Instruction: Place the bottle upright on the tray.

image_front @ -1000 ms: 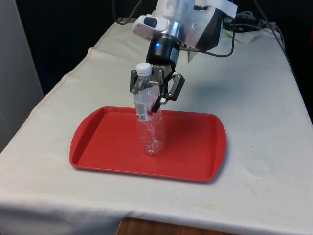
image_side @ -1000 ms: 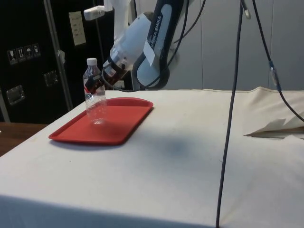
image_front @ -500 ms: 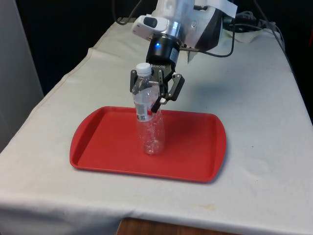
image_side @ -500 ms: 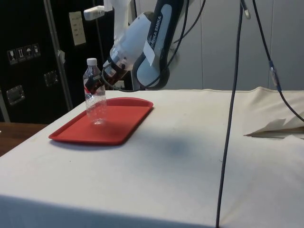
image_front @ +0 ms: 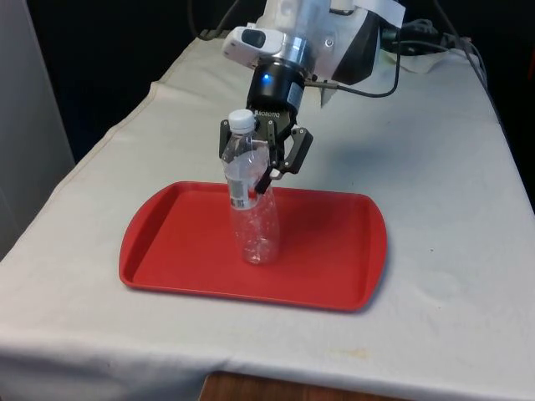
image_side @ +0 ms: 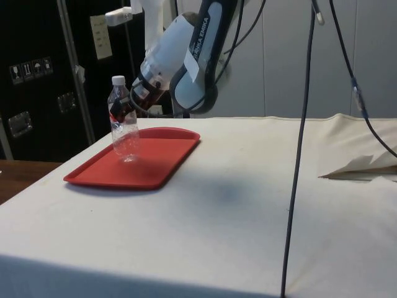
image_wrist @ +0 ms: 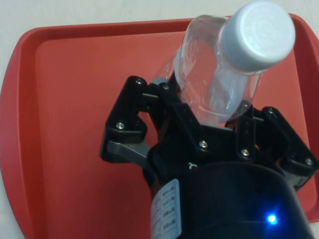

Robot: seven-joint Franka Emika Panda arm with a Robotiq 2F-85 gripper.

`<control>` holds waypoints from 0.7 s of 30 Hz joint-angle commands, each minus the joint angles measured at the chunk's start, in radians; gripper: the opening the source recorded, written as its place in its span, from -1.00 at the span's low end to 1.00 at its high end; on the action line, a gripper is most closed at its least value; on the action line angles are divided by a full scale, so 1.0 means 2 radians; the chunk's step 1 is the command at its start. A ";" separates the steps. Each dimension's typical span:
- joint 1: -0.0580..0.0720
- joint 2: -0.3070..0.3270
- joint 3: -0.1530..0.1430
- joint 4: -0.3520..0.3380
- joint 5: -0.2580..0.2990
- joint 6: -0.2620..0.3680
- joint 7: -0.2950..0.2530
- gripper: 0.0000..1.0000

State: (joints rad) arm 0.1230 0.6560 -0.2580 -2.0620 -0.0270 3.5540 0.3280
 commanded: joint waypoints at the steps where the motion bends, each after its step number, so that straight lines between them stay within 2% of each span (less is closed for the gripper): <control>1: 0.000 -0.001 0.000 0.000 0.000 -0.001 0.000 -0.30; 2: 0.000 -0.001 0.000 0.000 0.000 -0.001 -0.001 -0.30; 3: -0.003 -0.002 0.004 -0.002 -0.004 -0.002 0.001 -0.30; 11: 0.000 -0.001 0.000 0.000 0.000 -0.001 -0.001 -0.30; 21: 0.000 0.005 0.000 0.007 0.000 -0.011 -0.001 -0.30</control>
State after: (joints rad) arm 0.1250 0.6610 -0.2590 -2.0520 -0.0270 3.5330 0.3260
